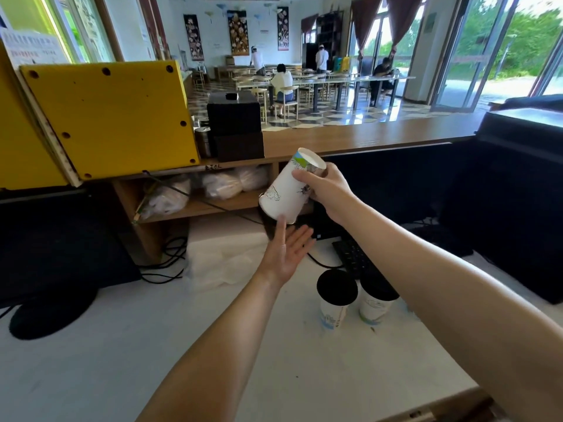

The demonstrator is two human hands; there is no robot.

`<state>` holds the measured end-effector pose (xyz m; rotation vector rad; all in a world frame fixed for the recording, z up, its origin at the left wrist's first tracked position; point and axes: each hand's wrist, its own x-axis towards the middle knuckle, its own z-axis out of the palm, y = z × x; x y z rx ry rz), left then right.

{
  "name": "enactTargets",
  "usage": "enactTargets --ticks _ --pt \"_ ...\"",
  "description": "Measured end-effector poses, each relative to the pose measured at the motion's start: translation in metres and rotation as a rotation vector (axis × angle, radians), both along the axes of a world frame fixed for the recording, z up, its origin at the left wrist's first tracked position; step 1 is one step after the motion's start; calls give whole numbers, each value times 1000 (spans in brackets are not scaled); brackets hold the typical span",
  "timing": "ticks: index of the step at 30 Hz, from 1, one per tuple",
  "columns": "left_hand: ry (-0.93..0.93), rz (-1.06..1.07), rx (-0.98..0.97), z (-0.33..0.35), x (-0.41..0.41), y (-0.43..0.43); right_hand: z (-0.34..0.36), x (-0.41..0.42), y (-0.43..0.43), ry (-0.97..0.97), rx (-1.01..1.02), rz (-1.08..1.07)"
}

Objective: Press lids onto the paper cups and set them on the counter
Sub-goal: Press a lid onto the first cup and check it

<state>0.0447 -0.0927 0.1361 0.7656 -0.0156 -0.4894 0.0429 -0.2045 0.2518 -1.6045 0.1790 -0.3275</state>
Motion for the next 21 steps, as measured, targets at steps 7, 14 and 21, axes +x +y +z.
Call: enactTargets --ticks 7,14,21 --pt "42 154 -290 27 5 5 -34 -31 -32 73 146 223" --pt "-365 95 104 94 23 29 -14 -31 -39 135 -500 211" --pt "-832 31 707 168 19 33 10 -23 -13 -67 -368 166"
